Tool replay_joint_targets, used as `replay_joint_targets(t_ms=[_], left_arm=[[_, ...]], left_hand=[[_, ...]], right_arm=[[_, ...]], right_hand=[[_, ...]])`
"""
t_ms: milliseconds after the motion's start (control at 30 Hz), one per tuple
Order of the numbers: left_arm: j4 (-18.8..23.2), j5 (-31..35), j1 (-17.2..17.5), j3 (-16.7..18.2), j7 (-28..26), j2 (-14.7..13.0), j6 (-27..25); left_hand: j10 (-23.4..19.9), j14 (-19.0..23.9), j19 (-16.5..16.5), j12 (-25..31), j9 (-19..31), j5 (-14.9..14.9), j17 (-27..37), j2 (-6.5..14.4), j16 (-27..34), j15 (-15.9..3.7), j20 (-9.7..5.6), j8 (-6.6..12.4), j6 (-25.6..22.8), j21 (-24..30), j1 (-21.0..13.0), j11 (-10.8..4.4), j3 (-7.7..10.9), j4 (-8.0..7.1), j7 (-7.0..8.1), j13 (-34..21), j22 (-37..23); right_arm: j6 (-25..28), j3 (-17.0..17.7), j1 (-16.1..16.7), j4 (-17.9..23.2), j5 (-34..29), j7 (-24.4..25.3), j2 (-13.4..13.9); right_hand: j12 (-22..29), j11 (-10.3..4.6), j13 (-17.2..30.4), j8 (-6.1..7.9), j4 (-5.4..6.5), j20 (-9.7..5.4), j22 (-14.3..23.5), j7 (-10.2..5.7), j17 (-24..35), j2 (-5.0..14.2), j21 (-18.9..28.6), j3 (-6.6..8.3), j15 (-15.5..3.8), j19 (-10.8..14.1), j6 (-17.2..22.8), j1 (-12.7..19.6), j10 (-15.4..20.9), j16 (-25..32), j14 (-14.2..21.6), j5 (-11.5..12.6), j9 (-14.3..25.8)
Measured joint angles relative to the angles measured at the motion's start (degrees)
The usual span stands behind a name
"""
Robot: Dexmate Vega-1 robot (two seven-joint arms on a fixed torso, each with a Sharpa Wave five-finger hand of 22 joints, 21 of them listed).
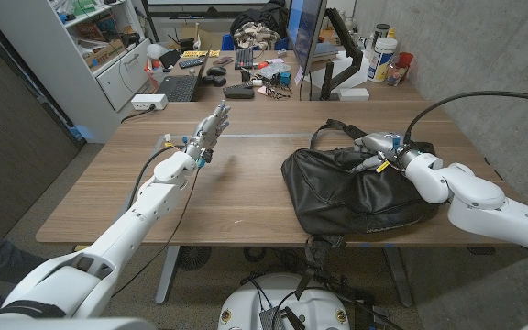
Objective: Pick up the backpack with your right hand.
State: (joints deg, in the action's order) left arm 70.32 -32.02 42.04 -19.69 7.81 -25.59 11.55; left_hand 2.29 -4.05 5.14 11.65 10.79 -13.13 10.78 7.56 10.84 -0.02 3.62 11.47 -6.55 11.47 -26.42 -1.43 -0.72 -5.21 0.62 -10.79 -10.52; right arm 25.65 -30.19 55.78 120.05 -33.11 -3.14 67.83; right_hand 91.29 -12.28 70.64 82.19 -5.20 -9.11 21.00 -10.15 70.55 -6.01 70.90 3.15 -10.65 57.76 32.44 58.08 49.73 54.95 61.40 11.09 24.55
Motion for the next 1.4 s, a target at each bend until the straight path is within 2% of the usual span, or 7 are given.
replay_joint_targets(t_ms=[433, 1200, 1400], left_arm=[[-0.8, 0.2, -0.7, -0.4, 0.6, 0.5, 0.0], [-1.4, 0.5, -1.7, -0.7, 1.3, 0.7, 0.1], [-2.0, 0.6, -2.2, -0.8, 1.9, 0.8, 0.1]], left_hand=[[0.0, 0.0, 0.0, 0.0, 0.0, 0.2, 0.0, 0.0, 0.0, 0.00, 0.00, 0.00, 0.0, 0.0, 0.0, 0.00, 0.00, 0.00, 0.00, 0.0, 0.0], [0.0, 0.0, 0.0, 0.0, 0.0, 0.2, 0.0, 0.0, 0.0, 0.00, -0.01, 0.00, -0.1, 0.0, 0.0, 0.00, 0.00, 0.00, -0.11, 0.0, 0.0], [0.0, 0.0, 0.0, 0.0, 0.0, 0.2, 0.0, 0.2, 0.0, 0.00, -0.01, 0.00, -0.1, 0.0, -0.2, 0.00, 0.00, 0.00, -0.12, 0.0, 0.0]], right_arm=[[2.7, 5.3, 3.3, 5.4, 0.6, 2.6, 4.1], [6.7, 13.2, 7.6, 11.4, 3.1, 4.9, 9.2], [8.3, 16.4, 9.4, 13.6, 3.5, 5.2, 11.0]], right_hand=[[-0.8, 0.22, 0.9, 0.24, 0.21, 0.21, 0.0, 0.00, 0.0, 0.31, 0.5, -0.24, -0.11, -0.2, 0.0, -0.3, -0.2, 1.2, -0.1, 0.2, 0.0], [-0.8, 0.21, 0.8, 0.34, 0.54, 0.41, -0.3, 0.00, 0.0, 0.46, 1.4, -0.86, 0.21, -0.8, 0.0, -0.5, -0.2, 2.5, -0.4, 0.1, 0.0], [-0.8, 0.21, 0.8, 0.34, 0.54, 0.41, -0.3, 0.00, 0.0, 0.54, 1.4, -0.86, 0.21, -0.8, 0.0, -0.5, -0.2, 2.9, -0.4, 0.1, 0.0]])
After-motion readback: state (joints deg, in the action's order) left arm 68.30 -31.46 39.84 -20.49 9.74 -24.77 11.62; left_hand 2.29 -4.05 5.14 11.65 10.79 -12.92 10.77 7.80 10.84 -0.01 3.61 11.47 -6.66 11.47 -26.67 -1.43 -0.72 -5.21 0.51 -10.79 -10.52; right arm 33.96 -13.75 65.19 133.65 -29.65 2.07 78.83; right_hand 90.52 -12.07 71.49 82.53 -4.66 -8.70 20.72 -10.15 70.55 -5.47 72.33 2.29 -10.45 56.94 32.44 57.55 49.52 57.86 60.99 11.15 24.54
